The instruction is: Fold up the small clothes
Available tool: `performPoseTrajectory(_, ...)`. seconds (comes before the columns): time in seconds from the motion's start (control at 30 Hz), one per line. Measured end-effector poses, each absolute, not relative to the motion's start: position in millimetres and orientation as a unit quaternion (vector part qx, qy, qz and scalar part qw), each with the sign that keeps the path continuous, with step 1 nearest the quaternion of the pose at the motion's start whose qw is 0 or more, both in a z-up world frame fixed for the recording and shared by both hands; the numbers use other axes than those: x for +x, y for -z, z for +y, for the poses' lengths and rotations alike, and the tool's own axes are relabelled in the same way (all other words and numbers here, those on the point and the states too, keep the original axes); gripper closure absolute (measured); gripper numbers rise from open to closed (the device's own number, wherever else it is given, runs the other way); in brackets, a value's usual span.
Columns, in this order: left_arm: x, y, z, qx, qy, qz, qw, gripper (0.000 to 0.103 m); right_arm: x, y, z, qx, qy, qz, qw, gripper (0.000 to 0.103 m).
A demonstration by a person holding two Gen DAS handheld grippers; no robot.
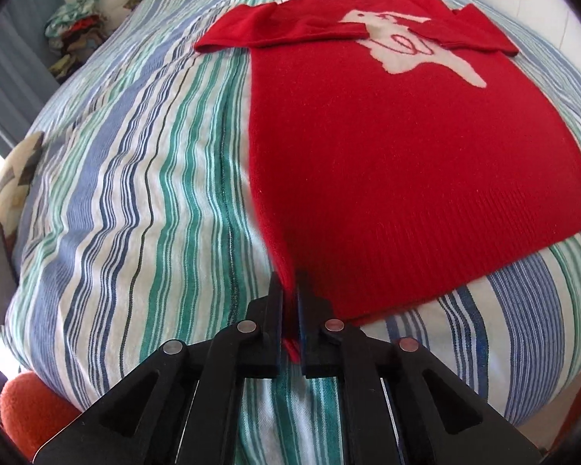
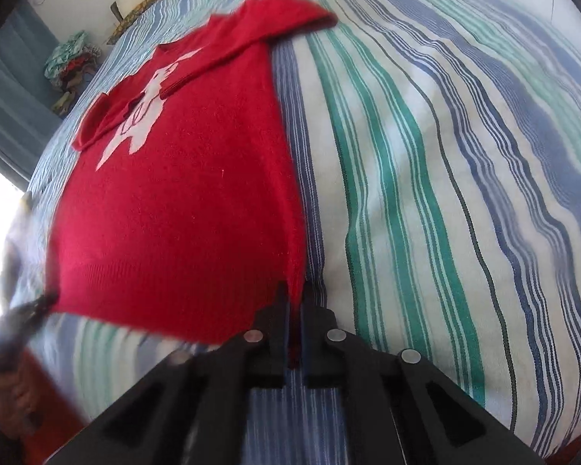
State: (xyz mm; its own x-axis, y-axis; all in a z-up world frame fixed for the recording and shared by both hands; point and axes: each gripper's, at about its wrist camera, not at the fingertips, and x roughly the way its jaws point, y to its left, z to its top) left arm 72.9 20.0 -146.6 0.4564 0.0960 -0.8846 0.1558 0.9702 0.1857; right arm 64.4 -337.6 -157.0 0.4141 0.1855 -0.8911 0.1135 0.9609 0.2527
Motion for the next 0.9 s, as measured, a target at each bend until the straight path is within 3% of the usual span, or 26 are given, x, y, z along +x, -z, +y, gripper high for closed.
performPoseTrajectory(0.07, 72.0, 137.3, 21.9, 0.139, 0.010, 0.520, 0.843, 0.065, 64.9, 147.8, -330.1, 0.122, -0.036, 0.542, 0.831, 0.083)
performPoseTrajectory(0.1, 68.7, 127.9, 29.3, 0.136, 0.004, 0.514, 0.847, 0.036, 65.5, 143.1, -329.5, 0.118, -0.047, 0.546, 0.828, 0.060)
performPoseTrajectory(0.13, 65.6, 116.0, 39.9, 0.118, 0.002, 0.501, 0.857, 0.019, 67.2, 133.7, -333.4, 0.111, -0.058, 0.550, 0.826, 0.041)
performPoseTrajectory(0.4, 57.1, 85.0, 107.6, -0.019, -0.061, 0.451, 0.890, 0.017, 145.8, 42.7, -299.9, -0.115, -0.132, 0.458, 0.871, 0.039)
performPoseTrajectory(0.63, 43.8, 100.1, 119.2, -0.008, -0.102, 0.471, 0.876, 0.017, 267.1, 114.2, -190.2, -0.246, -0.216, 0.443, 0.835, 0.041)
performPoseTrajectory(0.67, 43.6, 102.0, 122.1, -0.008, -0.107, 0.476, 0.873, 0.017, 281.6, 130.7, -187.1, -0.251, -0.207, 0.457, 0.828, 0.045)
performPoseTrajectory(0.73, 43.1, 104.1, 126.7, -0.011, -0.112, 0.481, 0.870, 0.017, 303.6, 142.8, -199.6, -0.208, -0.201, 0.482, 0.827, 0.096)
performPoseTrajectory(0.9, 45.1, 104.8, 129.8, -0.030, -0.107, 0.484, 0.868, 0.017, 295.8, 75.3, -347.0, 0.009, -0.115, 0.419, 0.901, 0.096)
